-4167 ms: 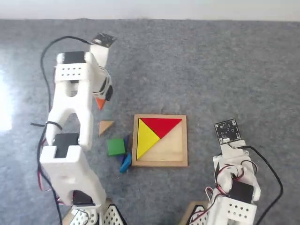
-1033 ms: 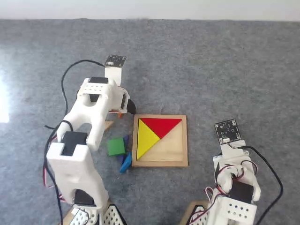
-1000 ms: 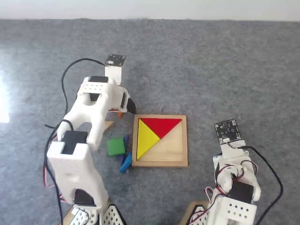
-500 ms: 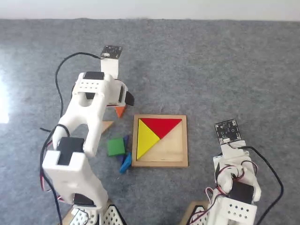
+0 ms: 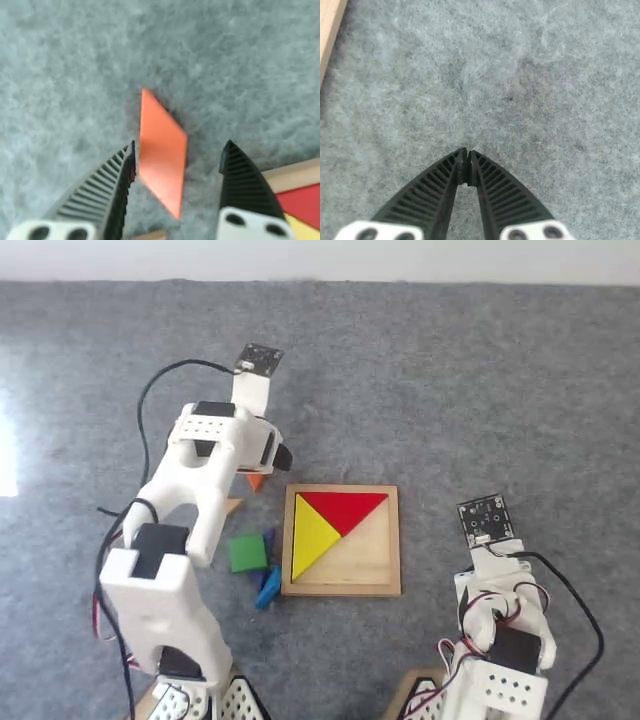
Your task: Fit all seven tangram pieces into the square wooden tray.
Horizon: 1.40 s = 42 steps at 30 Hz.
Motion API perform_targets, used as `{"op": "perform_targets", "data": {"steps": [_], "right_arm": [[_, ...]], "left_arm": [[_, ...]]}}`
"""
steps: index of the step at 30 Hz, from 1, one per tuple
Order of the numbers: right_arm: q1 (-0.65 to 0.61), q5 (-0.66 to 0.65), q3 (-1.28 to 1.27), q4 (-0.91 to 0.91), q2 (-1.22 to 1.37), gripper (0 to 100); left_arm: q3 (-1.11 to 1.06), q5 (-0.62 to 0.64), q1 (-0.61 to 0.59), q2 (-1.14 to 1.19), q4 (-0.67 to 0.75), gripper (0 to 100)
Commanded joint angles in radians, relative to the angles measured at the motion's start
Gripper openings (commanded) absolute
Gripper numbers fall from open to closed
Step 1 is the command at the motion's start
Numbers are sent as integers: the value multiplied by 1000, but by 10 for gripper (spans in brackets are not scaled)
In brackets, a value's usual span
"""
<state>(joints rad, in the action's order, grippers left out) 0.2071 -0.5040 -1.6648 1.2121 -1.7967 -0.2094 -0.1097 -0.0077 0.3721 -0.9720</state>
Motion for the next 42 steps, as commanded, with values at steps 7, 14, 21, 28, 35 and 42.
{"op": "perform_targets", "data": {"steps": [7,14,21,28,35,42], "right_arm": [[8,0,-18,4,-13,17],[8,0,-18,4,-13,17],[8,0,-18,4,-13,17],[8,0,-18,4,-13,17],[7,0,-18,4,-13,17],[7,0,-18,4,-13,17]], "left_arm": [[65,-12,38,-2,-37,251],[65,-8,52,-11,-41,251],[59,-8,66,-35,-41,251],[62,-6,66,-49,-54,251],[-25,-9,77,-149,-9,250],[-91,-12,127,-166,48,250]]}}
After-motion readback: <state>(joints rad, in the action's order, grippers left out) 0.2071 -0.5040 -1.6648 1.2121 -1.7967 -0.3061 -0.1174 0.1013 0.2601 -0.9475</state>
